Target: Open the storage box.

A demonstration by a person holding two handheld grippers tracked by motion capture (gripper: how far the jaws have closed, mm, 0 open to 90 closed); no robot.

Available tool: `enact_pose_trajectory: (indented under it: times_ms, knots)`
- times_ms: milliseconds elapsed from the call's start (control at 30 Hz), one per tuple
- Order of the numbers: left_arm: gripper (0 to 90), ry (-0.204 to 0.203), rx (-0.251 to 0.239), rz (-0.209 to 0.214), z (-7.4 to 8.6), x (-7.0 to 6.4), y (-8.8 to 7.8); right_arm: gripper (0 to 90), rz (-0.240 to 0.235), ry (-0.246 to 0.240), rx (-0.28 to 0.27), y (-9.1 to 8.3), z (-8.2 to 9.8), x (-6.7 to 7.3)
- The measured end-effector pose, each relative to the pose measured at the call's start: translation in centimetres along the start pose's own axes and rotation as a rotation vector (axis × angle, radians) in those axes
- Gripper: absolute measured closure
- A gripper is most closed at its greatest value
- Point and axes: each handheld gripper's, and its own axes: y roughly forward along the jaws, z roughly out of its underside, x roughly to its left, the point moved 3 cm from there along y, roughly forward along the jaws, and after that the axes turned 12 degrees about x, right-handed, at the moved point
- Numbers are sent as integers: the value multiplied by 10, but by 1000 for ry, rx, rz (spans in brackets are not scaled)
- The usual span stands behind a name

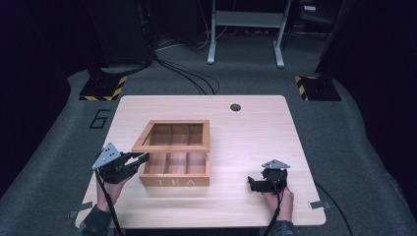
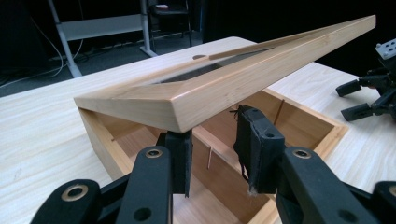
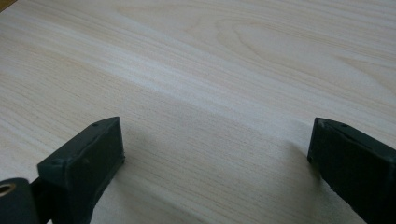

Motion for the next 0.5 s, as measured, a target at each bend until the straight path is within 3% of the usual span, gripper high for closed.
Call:
enact_pose_trajectory:
  times_ms: [500]
  knots:
    - [674,26,7,-12,-26,2,7,32,-1,0,0,0,0,0]
